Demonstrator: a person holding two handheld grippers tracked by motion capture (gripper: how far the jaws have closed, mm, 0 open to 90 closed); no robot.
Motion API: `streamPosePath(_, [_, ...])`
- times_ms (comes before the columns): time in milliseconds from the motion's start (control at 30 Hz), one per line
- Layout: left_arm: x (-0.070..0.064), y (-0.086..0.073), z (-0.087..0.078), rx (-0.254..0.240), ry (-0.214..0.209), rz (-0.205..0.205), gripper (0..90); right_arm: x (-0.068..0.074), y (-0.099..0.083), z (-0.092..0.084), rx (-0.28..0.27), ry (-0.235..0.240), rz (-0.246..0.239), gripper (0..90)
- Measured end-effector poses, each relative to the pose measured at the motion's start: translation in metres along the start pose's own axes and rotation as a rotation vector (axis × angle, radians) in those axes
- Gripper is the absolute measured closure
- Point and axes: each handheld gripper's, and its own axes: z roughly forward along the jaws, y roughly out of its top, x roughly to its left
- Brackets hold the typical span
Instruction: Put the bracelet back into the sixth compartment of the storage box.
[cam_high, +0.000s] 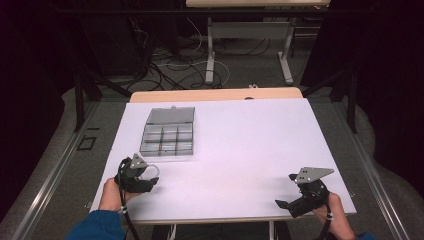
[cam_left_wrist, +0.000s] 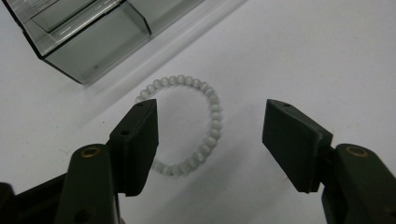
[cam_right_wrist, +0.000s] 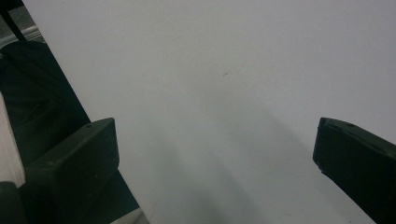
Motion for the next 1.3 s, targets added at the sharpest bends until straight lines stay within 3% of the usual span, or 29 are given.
streamPosePath(267, [0.003,-0.001,0.007,0.022,-0.018,-0.025,53.0,0.000,0.000,0.000,0.008,-0.007,0.005,0.0])
streamPosePath(367, [0.004,-0.001,0.009,0.036,-0.030,-0.020,58.0,0.000,0.000,0.000,0.009,-0.004,0.002,0.0])
streamPosePath(533, [0.005,-0.001,0.014,0.055,-0.012,-0.017,65.1,0.000,0.000,0.000,0.009,-0.008,0.000,0.0])
streamPosePath(633, [0.005,-0.002,0.015,0.062,-0.029,-0.025,67.9,-0.001,0.000,0.000,0.007,-0.007,-0.008,0.0])
streamPosePath(967, [0.005,-0.003,0.016,0.046,-0.063,-0.041,78.6,0.000,0.000,0.000,-0.005,-0.015,-0.004,0.0])
streamPosePath(1133, [0.004,-0.002,0.015,0.054,-0.058,-0.037,84.9,0.000,0.000,0.000,0.004,-0.010,-0.002,0.0])
streamPosePath(1300, [0.003,-0.002,0.015,0.046,-0.056,-0.039,85.7,0.000,0.000,0.000,0.007,-0.005,-0.007,0.0])
